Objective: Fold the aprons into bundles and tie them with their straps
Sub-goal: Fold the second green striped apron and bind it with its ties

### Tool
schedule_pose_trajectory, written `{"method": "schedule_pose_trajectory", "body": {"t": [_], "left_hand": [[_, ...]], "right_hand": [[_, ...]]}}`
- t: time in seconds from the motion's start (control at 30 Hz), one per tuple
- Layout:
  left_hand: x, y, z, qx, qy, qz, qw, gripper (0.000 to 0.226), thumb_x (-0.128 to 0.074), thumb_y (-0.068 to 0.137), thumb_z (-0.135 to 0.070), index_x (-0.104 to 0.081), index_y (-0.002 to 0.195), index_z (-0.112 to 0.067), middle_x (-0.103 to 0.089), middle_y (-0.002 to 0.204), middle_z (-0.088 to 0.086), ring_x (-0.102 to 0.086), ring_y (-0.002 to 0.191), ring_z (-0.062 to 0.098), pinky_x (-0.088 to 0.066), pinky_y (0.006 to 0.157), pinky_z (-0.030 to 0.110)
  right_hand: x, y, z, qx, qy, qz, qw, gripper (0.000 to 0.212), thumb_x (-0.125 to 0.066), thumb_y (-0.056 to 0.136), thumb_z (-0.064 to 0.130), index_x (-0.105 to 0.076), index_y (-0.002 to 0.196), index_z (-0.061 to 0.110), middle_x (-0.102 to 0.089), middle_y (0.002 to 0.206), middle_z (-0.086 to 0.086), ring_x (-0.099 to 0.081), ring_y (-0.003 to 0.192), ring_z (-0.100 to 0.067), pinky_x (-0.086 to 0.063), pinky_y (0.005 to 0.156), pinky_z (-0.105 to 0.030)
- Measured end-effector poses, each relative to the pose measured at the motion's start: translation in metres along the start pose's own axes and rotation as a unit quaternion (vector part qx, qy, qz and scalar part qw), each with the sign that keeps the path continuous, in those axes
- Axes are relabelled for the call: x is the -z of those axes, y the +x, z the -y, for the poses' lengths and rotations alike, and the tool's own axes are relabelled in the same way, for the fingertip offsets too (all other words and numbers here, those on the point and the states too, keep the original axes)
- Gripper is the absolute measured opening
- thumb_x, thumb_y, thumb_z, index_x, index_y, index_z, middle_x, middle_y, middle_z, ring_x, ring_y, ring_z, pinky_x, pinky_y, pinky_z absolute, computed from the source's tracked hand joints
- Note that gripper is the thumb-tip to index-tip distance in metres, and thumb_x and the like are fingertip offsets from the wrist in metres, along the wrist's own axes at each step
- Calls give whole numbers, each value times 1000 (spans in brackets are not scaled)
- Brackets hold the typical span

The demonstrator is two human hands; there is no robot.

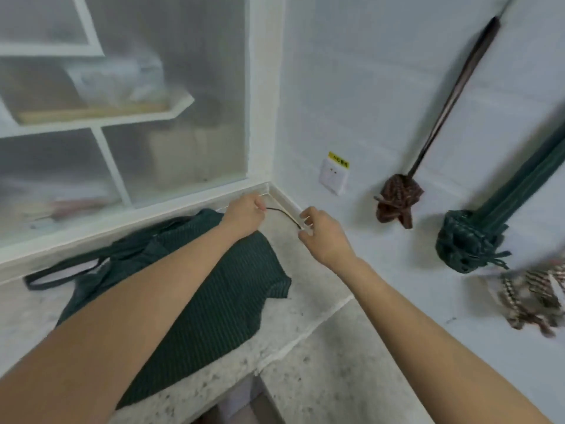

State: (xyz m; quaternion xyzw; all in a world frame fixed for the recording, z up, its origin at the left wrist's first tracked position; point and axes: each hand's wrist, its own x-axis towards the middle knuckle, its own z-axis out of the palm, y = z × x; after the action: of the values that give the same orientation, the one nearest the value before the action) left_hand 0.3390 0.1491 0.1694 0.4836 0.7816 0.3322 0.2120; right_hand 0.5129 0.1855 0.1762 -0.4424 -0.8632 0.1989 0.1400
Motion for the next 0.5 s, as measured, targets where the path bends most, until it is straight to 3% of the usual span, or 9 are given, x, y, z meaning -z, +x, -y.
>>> {"method": "schedule_pose_trajectory", "body": {"t": [0.13,0.33,0.43,0.5], "left_hand": [[30,43,108,70,79,21,994,22,-37,96,-12,-57,104,-7,-57,107,9,-53,98,24,-40,79,29],[33,100,237,152,155,87,972,47,-52,92,-21,-40,137,-12,-42,138,12,-45,121,29,-42,97,41],[33,116,282,187,229,108,949,69,-57,89,-35,-25,146,-14,-22,152,11,-26,138,30,-24,111,52],[36,122,305,241,278,85,926,76,-56,90,-43,-18,147,-10,-18,153,14,-17,142,31,-11,112,59]], "right_hand": [[-90,60,21,-7,31,113,993,53,-51,94,24,-31,143,16,-41,139,-13,-42,124,-26,-36,97,-32],[-200,134,22,-80,36,224,971,74,-58,92,33,-14,150,22,-22,153,-9,-27,137,-30,-29,112,-38],[-246,164,26,-98,12,261,960,82,-61,89,38,-9,151,24,-12,157,-7,-15,142,-32,-22,115,-44],[-271,179,31,-95,3,294,951,85,-60,89,40,-5,152,24,-5,159,-5,-6,145,-30,-17,117,-45]]}}
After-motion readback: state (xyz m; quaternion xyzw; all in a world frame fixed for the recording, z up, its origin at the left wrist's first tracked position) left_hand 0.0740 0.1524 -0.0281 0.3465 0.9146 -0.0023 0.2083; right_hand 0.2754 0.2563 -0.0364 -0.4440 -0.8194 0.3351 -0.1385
